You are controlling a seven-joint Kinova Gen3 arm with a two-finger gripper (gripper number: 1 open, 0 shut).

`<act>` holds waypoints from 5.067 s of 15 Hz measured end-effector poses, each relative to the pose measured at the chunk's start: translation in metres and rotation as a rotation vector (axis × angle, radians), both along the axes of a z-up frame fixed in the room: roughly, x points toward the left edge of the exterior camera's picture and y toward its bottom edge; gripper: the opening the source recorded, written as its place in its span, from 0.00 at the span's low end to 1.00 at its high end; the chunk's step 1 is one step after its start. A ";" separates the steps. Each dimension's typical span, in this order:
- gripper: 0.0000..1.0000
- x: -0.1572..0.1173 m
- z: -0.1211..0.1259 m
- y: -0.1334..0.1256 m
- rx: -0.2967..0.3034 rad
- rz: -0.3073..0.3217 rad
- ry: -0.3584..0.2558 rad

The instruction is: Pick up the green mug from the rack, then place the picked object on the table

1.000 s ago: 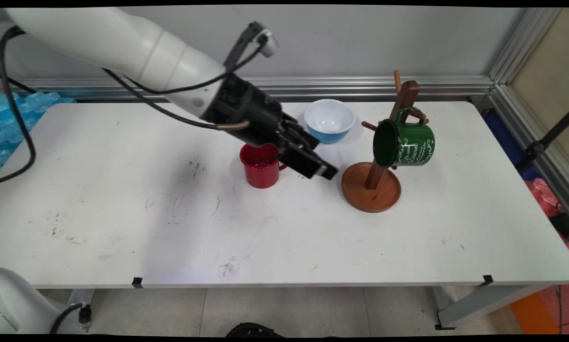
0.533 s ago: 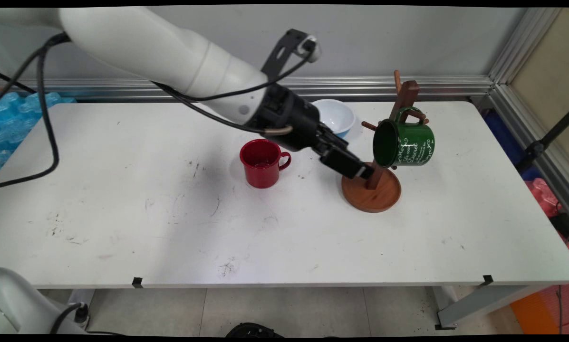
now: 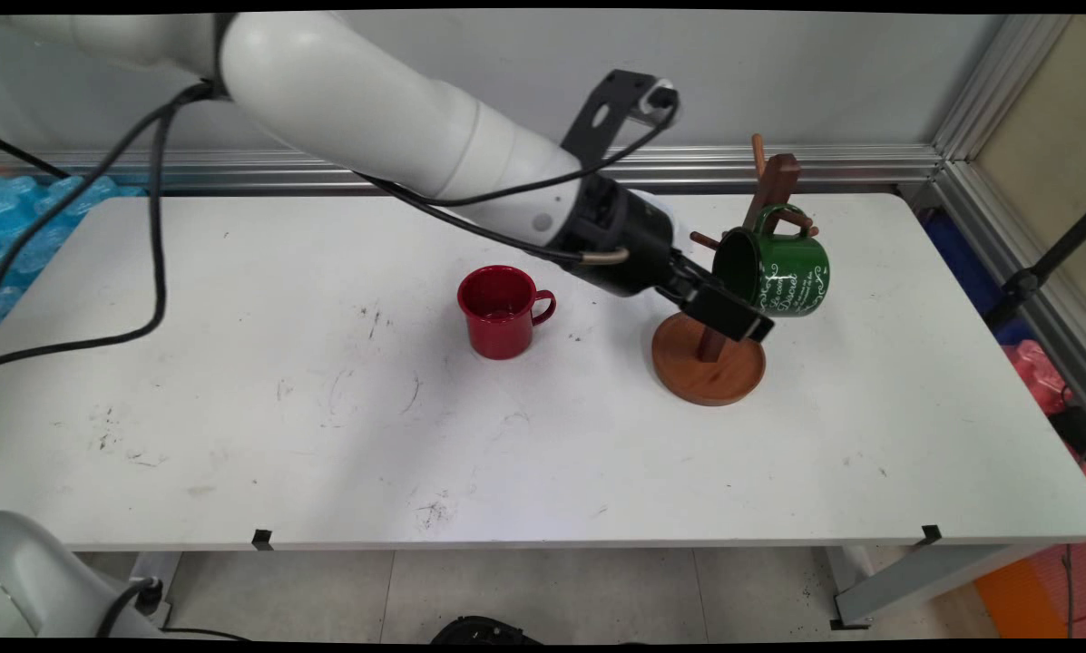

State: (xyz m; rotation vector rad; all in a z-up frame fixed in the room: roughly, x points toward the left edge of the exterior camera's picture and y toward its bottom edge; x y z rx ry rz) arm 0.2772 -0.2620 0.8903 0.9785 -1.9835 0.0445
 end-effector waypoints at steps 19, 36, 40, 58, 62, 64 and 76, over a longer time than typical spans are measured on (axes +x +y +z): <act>0.00 -0.044 -0.014 -0.022 -0.005 0.041 0.060; 0.00 -0.034 -0.004 -0.008 -0.057 -0.060 0.041; 0.00 -0.033 0.005 -0.014 -0.083 -0.067 0.051; 0.00 -0.033 0.039 0.016 -0.070 -0.135 0.071; 0.00 -0.025 0.043 0.026 -0.063 -0.154 0.043; 0.00 -0.018 0.046 0.031 -0.063 -0.166 0.012; 0.00 0.050 0.055 0.053 -0.060 -0.259 -0.281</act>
